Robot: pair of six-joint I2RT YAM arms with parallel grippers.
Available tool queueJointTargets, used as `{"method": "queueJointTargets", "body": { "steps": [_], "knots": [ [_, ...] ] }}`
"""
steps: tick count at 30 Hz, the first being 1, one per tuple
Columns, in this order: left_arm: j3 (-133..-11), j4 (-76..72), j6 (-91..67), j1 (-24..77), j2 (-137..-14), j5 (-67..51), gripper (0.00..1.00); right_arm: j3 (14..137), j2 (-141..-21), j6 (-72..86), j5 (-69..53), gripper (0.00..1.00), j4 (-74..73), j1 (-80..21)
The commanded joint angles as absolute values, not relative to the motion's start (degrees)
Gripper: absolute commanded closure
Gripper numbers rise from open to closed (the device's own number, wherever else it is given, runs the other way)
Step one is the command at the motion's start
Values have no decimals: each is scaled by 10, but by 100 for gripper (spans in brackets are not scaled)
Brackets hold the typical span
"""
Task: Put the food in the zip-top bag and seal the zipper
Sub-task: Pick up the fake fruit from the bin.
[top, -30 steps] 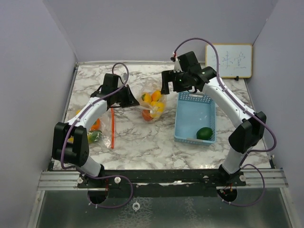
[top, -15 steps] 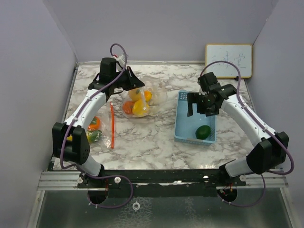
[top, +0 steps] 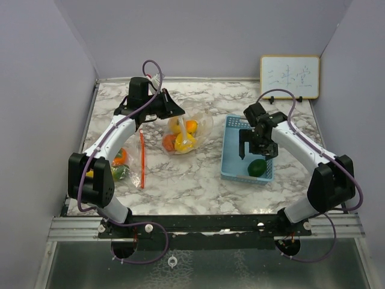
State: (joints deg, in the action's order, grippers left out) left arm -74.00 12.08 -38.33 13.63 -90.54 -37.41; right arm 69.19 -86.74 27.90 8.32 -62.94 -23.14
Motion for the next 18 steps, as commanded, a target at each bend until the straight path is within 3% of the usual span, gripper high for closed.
{"method": "queueJointTargets", "body": {
  "steps": [1,13,18],
  "knots": [
    [-728,83,-398,138,-886,-405,100,670,-890,335,136,0,-635,-229],
    [-738,78,-399,138,-897,-410,100,625,-959,373,133,0,-562,-212],
    [-742,79,-400,138,-901,-414,100,668,-1012,353,125,11,-530,-210]
  ]
}}
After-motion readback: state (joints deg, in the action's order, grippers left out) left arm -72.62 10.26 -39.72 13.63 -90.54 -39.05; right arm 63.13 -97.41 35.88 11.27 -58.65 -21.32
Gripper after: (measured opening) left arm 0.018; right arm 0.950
